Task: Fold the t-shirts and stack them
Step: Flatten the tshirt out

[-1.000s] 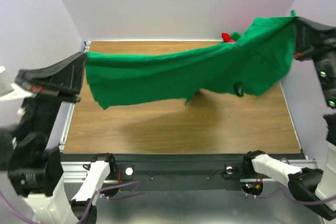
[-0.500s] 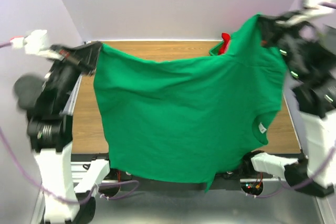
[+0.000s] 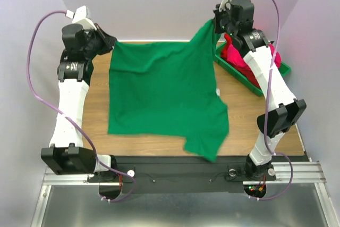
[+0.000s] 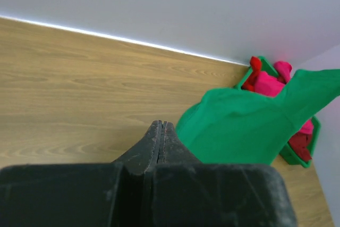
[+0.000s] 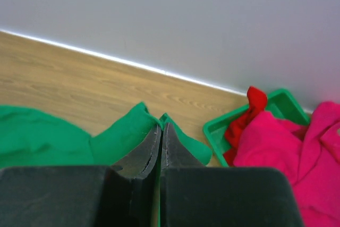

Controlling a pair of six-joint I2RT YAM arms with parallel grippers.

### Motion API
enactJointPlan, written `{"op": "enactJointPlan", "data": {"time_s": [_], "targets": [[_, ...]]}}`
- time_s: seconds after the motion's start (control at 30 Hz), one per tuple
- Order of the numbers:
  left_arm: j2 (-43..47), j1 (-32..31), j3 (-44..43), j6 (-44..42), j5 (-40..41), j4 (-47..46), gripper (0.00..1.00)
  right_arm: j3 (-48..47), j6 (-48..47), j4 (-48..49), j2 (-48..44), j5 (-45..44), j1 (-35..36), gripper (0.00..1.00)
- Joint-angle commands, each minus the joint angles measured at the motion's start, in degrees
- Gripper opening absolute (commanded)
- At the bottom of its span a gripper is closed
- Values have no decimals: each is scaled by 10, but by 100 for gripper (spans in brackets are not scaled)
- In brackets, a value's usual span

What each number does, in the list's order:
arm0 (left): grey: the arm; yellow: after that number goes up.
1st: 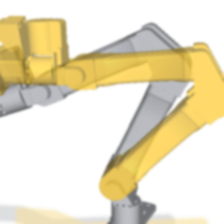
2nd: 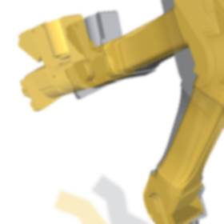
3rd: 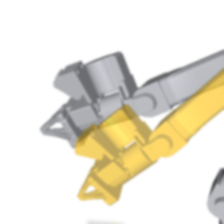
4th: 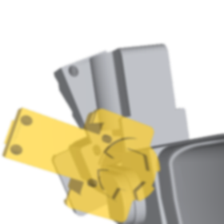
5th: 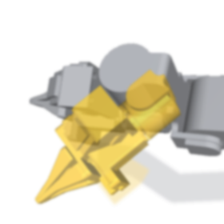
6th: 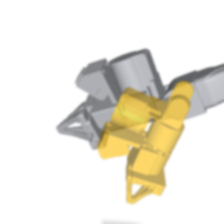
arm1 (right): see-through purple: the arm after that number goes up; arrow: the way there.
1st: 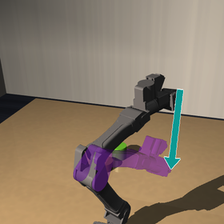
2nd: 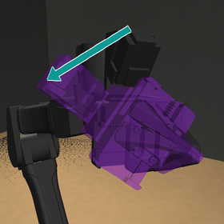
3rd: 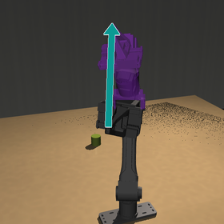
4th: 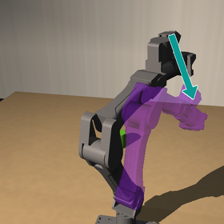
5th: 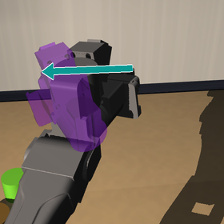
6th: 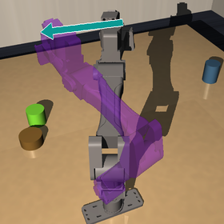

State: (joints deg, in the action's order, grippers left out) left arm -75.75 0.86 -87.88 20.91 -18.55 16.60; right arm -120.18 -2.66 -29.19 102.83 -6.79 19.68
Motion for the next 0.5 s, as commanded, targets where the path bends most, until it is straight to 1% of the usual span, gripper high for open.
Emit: {"op": "enactJointPlan", "data": {"time_s": [0.0, 0.13, 0.23, 0.33, 0.47], "targets": [[12, 2, -77, -32, 18, -53, 0, -83, -15, 65, -22, 8, -2, 0], [23, 2, -104, -32, 23, -53, 0, -73, -22, 65, -41, 18, -1, 0], [41, 2, -106, -23, 18, -55, 0, -53, -29, 66, -84, 19, -2, 0], [78, 1, -100, -11, 7, -65, 0, -30, -35, 67, -138, 16, -2, 0], [149, 1, -90, 3, -3, -75, 0, -11, -43, 67, -209, 12, -2, 0]]}}
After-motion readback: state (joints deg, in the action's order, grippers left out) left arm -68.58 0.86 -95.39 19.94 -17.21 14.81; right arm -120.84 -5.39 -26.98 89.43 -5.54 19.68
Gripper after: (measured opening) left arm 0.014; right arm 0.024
